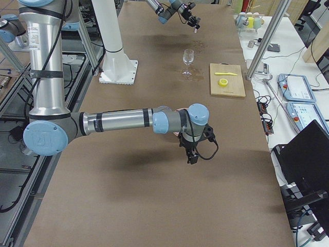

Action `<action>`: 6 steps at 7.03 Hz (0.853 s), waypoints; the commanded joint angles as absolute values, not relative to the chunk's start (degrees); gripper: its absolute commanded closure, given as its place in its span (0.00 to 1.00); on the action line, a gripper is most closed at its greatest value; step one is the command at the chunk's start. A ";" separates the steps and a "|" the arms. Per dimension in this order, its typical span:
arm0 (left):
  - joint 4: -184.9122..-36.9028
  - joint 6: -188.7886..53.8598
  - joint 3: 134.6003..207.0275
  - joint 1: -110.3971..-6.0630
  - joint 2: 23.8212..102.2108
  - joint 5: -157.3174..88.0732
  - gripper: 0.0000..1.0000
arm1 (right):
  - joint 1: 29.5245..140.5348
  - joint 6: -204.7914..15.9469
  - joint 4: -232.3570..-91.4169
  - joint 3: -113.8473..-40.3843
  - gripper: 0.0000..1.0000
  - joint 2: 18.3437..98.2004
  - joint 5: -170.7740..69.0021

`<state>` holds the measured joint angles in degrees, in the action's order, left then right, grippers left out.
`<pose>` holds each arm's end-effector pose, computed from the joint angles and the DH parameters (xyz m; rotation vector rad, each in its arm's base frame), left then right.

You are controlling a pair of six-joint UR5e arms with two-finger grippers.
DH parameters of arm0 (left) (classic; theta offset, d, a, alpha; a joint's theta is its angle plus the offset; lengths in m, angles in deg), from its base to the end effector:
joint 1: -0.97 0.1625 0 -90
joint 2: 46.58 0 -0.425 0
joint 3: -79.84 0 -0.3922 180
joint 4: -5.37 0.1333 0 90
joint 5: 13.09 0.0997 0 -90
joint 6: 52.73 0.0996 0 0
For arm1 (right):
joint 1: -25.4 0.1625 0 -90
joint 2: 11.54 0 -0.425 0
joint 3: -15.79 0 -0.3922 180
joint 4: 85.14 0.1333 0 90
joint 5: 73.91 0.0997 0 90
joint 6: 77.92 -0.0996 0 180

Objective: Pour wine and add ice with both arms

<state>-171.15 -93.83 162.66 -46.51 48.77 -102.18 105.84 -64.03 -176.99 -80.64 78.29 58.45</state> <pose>0.2656 -0.4892 0.5081 1.1103 0.9758 0.0084 -0.0172 -0.5004 0.6075 0.1078 -0.7411 -0.4208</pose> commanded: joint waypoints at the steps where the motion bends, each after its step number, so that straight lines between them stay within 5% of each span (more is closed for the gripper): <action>1: -145.41 -94.04 183.10 -46.41 49.39 -102.56 1.00 | 105.64 -64.03 -177.07 -80.10 0.00 78.29 59.25; 3: -131.51 -100.75 192.50 -44.84 51.14 -102.21 1.00 | 105.03 -64.03 -176.99 -79.13 0.00 78.03 59.25; 6: -120.46 -100.83 192.70 -33.70 60.43 -84.34 1.00 | 105.03 -64.03 -177.07 -78.96 0.00 77.59 59.16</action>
<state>-126.51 -101.73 192.50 -38.40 56.24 -91.85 105.05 -64.03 -177.00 -79.11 77.77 59.23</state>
